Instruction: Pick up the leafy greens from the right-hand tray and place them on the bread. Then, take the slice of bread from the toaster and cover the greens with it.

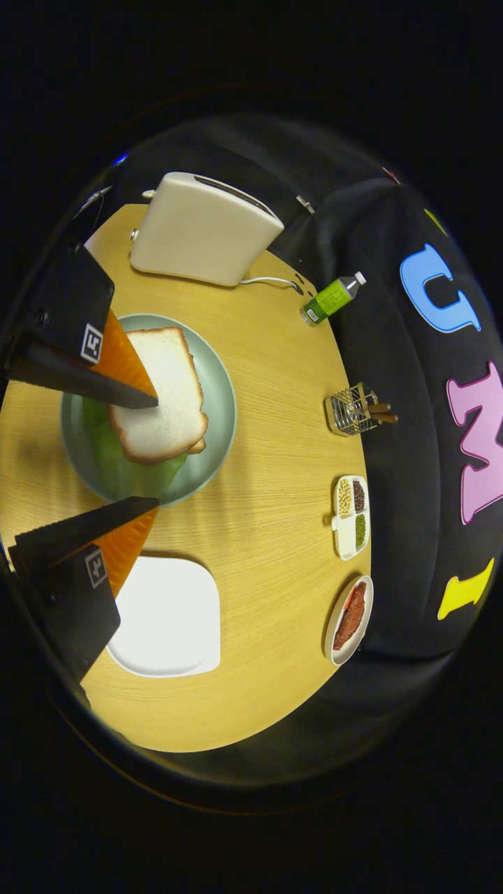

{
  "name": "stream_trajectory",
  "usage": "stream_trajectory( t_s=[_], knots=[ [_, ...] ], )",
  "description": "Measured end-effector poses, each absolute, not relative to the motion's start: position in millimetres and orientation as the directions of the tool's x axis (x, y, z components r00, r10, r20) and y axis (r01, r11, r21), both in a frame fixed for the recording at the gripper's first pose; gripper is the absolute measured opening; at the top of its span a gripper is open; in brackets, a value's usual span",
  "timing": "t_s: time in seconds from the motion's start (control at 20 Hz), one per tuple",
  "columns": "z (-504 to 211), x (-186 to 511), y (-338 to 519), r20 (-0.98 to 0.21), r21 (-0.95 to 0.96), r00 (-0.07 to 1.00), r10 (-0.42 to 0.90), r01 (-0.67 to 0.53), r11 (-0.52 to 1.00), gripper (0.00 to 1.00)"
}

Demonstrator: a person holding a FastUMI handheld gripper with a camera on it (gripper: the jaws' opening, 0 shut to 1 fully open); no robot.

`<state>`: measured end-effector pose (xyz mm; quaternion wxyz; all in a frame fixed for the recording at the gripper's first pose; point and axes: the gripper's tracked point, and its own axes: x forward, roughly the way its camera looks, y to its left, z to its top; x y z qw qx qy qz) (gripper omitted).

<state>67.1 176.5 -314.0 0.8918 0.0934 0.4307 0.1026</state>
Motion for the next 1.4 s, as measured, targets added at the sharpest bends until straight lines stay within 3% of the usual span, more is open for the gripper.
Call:
stream_trajectory(
  t_s=[0.05,0.1,0.2,0.65,1.1,1.4],
  knots=[
    [-309,66,173,-0.740,0.243,0.620,0.261,-0.116,0.963,0.83],
    [-302,65,168,-0.726,0.229,0.638,0.256,-0.127,0.965,0.95],
    [-284,64,160,-0.690,0.205,0.679,0.251,-0.149,0.967,0.99],
    [-149,61,108,-0.415,0.087,0.880,0.232,-0.215,0.973,0.99],
    [-31,54,53,-0.125,0.041,0.982,0.142,-0.138,0.990,0.99],
    [0,43,36,-0.088,0.095,0.991,0.097,-0.089,0.992,0.99]
  ],
)
